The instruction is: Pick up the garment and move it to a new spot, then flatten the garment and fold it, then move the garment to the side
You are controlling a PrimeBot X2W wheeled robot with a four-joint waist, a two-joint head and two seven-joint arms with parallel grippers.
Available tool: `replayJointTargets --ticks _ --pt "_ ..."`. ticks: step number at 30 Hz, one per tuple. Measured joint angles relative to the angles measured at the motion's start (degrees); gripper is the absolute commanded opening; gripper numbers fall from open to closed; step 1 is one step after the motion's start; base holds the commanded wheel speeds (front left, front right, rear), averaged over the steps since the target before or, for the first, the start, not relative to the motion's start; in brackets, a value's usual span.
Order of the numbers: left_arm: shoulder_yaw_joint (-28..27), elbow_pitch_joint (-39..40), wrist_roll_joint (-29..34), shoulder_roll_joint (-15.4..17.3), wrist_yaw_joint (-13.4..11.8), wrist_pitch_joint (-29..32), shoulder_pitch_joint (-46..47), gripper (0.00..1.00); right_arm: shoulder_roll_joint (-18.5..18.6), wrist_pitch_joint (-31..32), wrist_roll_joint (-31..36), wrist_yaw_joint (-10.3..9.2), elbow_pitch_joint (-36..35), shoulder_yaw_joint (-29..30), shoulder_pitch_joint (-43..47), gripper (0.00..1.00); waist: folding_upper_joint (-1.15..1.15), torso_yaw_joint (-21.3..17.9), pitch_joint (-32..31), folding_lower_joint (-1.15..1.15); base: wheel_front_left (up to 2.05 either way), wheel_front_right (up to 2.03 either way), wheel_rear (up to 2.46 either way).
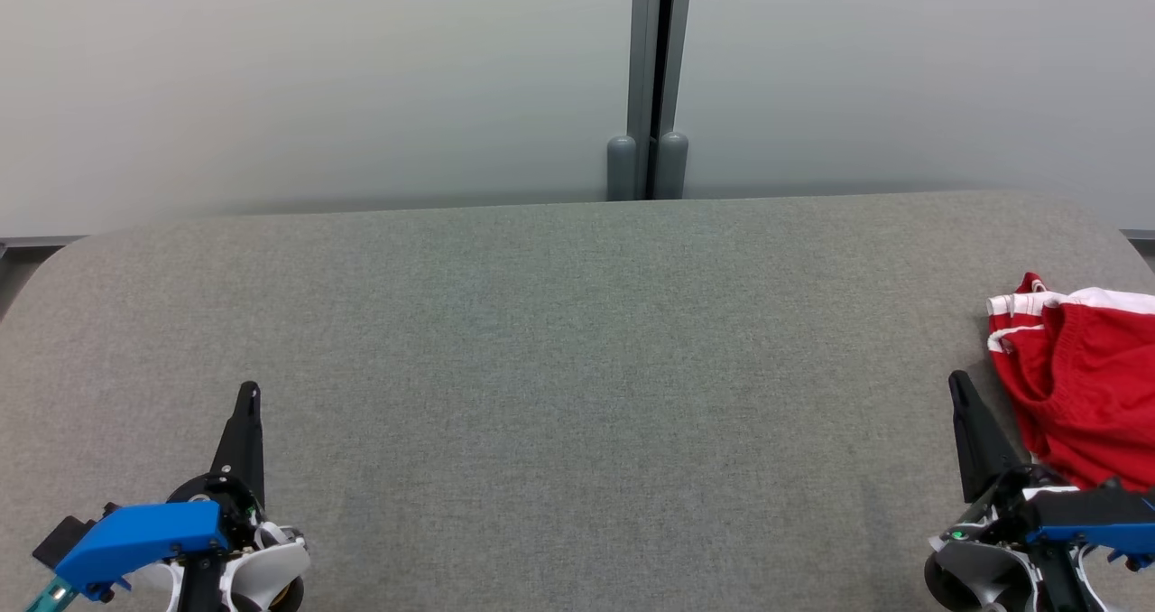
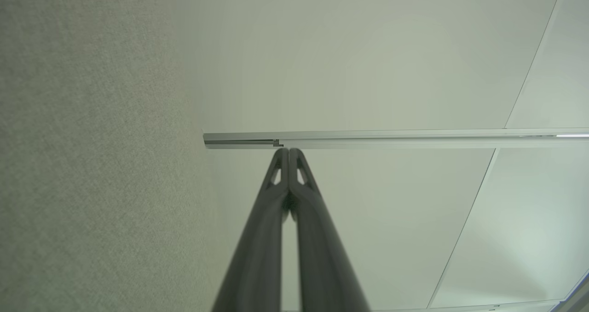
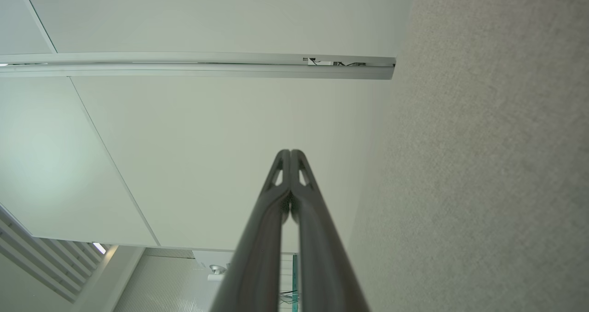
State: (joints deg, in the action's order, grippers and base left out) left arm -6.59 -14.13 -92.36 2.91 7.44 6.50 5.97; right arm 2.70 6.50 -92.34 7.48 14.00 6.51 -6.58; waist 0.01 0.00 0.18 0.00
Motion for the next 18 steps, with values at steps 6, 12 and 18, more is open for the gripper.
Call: replayJointTargets --ticks 6,12,18 --pt "0.00 0.00 0.00 0.00 0.00 0.00 0.00 0.00 0.00 0.00 0.00 0.00 0.00 0.00 0.00 0.00 0.00 0.00 0.00 0.00 0.00 0.00 0.00" --pt "0.00 0.00 0.00 0.00 0.00 0.00 0.00 0.00 0.00 0.00 0.00 0.00 0.00 0.00 0.00 0.00 0.00 0.00 0.00 0.00 0.00 0.00 0.00" --pt "0.00 0.00 0.00 0.00 0.00 0.00 0.00 0.00 0.00 0.00 0.00 0.00 0.00 0.00 0.00 0.00 0.00 0.00 0.00 0.00 0.00 0.00 0.00"
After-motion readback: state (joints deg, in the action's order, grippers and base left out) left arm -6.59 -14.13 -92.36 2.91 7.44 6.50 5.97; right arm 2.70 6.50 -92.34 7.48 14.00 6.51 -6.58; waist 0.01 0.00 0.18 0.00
